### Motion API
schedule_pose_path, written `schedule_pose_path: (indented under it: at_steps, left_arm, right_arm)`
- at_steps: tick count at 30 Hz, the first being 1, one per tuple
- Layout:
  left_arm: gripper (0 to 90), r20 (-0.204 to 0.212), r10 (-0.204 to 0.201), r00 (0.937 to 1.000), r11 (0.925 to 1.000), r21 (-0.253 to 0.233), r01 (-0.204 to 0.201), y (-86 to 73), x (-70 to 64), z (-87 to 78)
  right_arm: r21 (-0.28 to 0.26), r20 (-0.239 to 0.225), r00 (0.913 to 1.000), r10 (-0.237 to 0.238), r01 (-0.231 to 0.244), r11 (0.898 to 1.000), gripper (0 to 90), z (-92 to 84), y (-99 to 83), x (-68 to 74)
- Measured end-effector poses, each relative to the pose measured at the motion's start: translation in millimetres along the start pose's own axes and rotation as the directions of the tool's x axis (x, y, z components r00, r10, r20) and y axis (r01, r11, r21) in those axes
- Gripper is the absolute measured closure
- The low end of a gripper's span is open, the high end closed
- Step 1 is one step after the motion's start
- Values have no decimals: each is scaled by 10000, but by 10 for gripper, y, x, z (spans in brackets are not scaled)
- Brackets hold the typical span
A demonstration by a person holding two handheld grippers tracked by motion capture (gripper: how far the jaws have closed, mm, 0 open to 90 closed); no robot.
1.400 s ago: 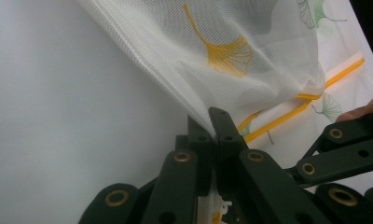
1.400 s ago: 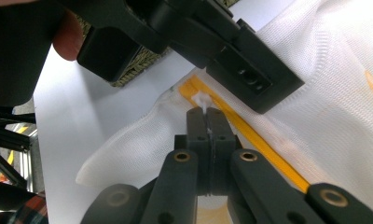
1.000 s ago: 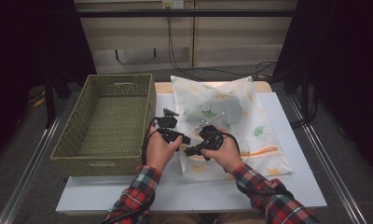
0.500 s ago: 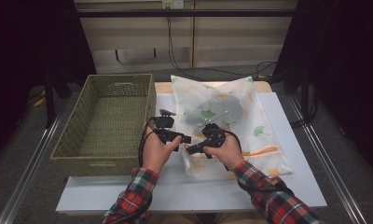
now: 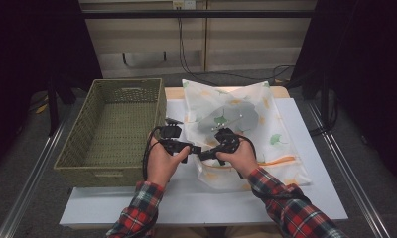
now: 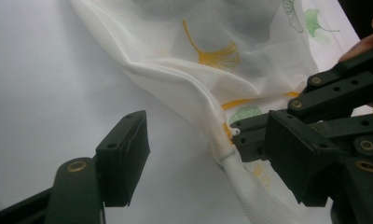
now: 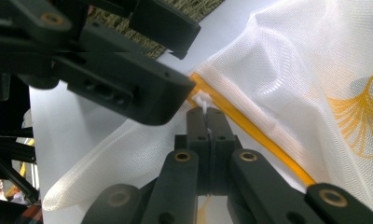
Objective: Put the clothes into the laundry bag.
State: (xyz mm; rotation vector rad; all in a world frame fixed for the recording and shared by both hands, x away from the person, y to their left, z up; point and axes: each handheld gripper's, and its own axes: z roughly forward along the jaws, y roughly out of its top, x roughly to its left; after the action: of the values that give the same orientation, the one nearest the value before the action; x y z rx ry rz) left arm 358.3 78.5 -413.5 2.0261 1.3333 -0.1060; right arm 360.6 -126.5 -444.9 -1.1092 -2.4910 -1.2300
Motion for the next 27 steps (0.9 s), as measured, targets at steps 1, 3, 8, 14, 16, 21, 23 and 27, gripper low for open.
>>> schedule_pose_path:
  at_steps: [1, 3, 8, 14, 16, 21, 23, 27]
  left_arm:
    - [303, 29, 10, 10000, 10000, 19, -11, -3, 2, 1]
    - [303, 48, 7, 10000, 10000, 98, -7, -9, 7, 5]
    - [306, 135, 7, 9999, 9999, 125, -8, -17, -3, 16]
    - [296, 232, 101, 9997, 9997, 221, -107, -29, -18, 26]
    - [283, 223, 148, 9996, 9995, 273, -154, -32, -18, 30]
    - [234, 347, 310, 9989, 9992, 248, -318, -39, -27, 41]
    - [208, 458, 357, 9983, 9987, 360, -374, -43, -25, 41]
    - [185, 507, 537, 9973, 9970, 525, -563, -46, -15, 49]
  right_arm:
    - [4, -19, 10000, -25, 25, 10000, 900, 4, 2, -1]
    - [53, 8, 10000, -3, 3, 10000, 900, 5, 7, 7]
    - [88, 45, 9999, -93, 92, 9999, 900, 18, 11, 13]
    - [73, 101, 9999, -125, 124, 9999, 900, 3, 21, 12]
    - [102, 118, 9999, -85, 84, 9999, 900, -8, 26, 10]
    - [-51, 130, 9998, -150, 151, 9999, 900, -13, 29, 0]
    - [-39, 133, 9998, -165, 165, 9999, 900, -13, 32, -1]
    - [27, 107, 9998, -144, 144, 9999, 900, -8, 31, -2]
